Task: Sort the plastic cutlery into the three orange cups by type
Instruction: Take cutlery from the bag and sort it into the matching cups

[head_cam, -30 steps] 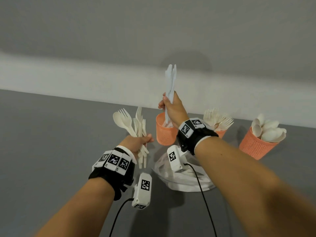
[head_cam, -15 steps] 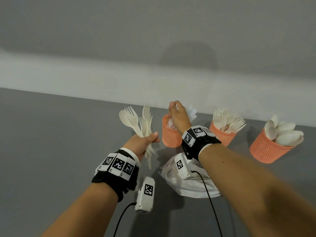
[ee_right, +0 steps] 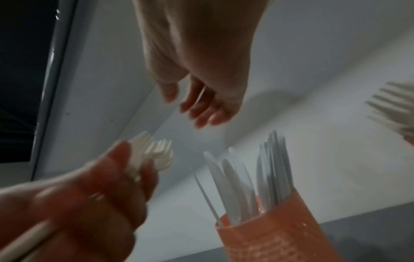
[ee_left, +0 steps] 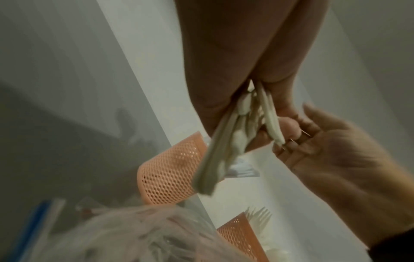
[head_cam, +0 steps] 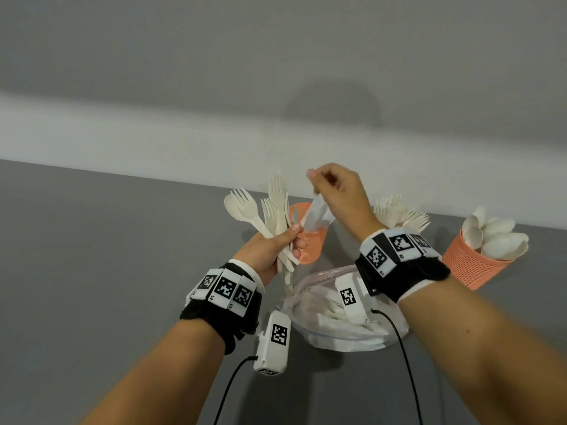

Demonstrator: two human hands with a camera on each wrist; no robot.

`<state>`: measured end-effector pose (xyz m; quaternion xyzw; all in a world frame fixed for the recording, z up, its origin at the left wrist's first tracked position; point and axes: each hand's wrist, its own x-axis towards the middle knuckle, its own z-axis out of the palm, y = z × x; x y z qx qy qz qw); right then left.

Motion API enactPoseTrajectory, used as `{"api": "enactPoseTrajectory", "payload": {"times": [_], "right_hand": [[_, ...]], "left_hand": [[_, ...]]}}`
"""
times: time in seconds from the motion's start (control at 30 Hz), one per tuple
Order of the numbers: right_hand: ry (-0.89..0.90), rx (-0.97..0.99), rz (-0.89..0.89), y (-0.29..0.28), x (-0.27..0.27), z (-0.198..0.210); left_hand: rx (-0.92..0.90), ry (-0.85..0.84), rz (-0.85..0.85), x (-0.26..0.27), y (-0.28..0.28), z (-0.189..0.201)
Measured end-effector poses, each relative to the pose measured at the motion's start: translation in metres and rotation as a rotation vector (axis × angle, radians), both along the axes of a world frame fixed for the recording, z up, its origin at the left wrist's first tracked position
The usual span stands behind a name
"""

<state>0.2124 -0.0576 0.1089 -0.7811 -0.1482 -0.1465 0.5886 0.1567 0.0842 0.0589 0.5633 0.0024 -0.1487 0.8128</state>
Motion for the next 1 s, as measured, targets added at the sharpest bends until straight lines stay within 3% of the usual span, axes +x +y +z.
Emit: {"api": "enactPoseTrajectory", "payload": {"times": [0.1, 0.27, 0.4, 0.47, 0.73, 0.87, 1.0], "right_hand": [[0.222, -0.11, 0.228, -0.002, -0.027, -0.005], [0.225, -0.18, 0.066, -0.015, -0.035, -0.016], [0.21, 0.263, -0.032, -0.033, -0.045, -0.001], [0.137, 0.355, -0.049, -0.04, -0.051, 0.006], [0.356, 0.108, 0.139, -0.044, -0.077, -0.007], [0.43, 0.134, 0.144, -0.053, -0.077, -0.007], [0.487, 0.217, 0.177, -0.063, -0.083, -0.004]], "left_hand": [[0.0, -0.07, -0.023, -0.004, -0.013, 0.007], [-0.039, -0.087, -0.094, -0.004, -0.028, 0.001], [-0.066, -0.018, -0.132, -0.007, -0.038, -0.001], [-0.051, -0.032, -0.132, -0.009, -0.044, -0.002], [0.144, -0.174, -0.145, -0.018, -0.065, 0.002], [0.168, -0.205, -0.212, -0.024, -0.069, 0.006], [0.041, -0.164, -0.247, -0.026, -0.071, 0.004]]}}
